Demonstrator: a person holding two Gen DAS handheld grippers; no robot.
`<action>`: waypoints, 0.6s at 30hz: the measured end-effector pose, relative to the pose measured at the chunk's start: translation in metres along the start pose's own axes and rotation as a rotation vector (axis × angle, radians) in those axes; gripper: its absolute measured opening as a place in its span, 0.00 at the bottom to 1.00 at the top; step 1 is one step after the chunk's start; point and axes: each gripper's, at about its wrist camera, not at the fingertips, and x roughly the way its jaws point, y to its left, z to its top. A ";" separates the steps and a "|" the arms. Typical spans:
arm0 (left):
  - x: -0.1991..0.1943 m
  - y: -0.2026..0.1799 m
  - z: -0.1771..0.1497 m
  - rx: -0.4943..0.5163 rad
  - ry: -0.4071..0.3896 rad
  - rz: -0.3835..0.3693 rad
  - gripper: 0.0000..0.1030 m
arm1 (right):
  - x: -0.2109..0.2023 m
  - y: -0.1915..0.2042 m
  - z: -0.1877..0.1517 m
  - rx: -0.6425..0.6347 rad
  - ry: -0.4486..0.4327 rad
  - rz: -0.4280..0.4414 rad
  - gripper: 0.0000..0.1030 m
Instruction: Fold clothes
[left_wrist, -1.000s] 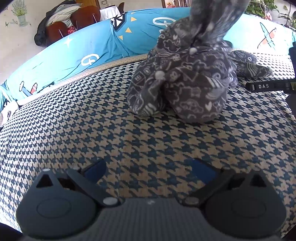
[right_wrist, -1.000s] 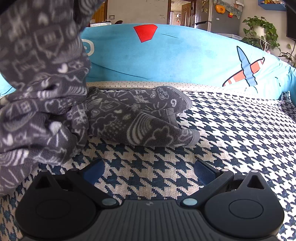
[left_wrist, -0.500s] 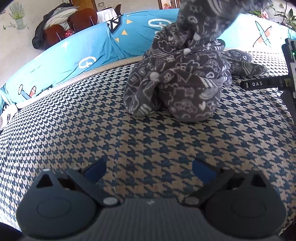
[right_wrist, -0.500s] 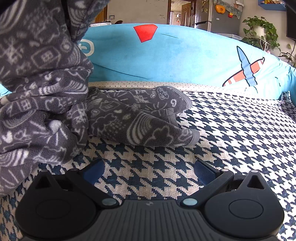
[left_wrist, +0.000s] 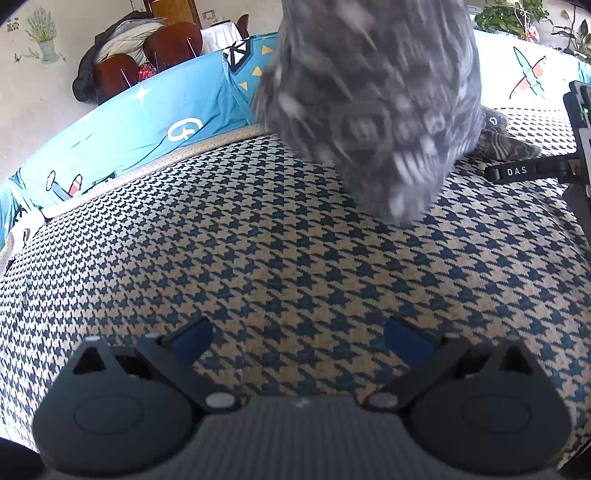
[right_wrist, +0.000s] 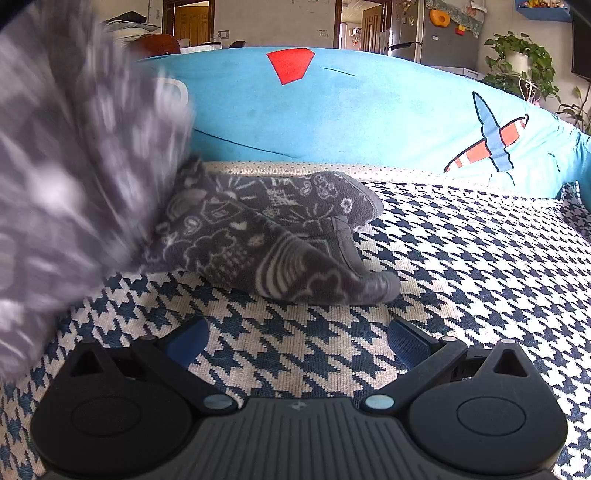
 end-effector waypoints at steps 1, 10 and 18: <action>-0.001 0.000 0.000 0.001 -0.002 -0.001 1.00 | 0.000 0.000 0.000 0.000 0.000 0.000 1.00; -0.005 0.008 0.001 -0.014 -0.014 -0.018 1.00 | 0.000 0.000 0.000 0.000 0.000 0.000 1.00; -0.004 0.009 0.002 -0.024 -0.008 -0.020 1.00 | 0.000 0.000 0.000 0.000 0.000 0.000 1.00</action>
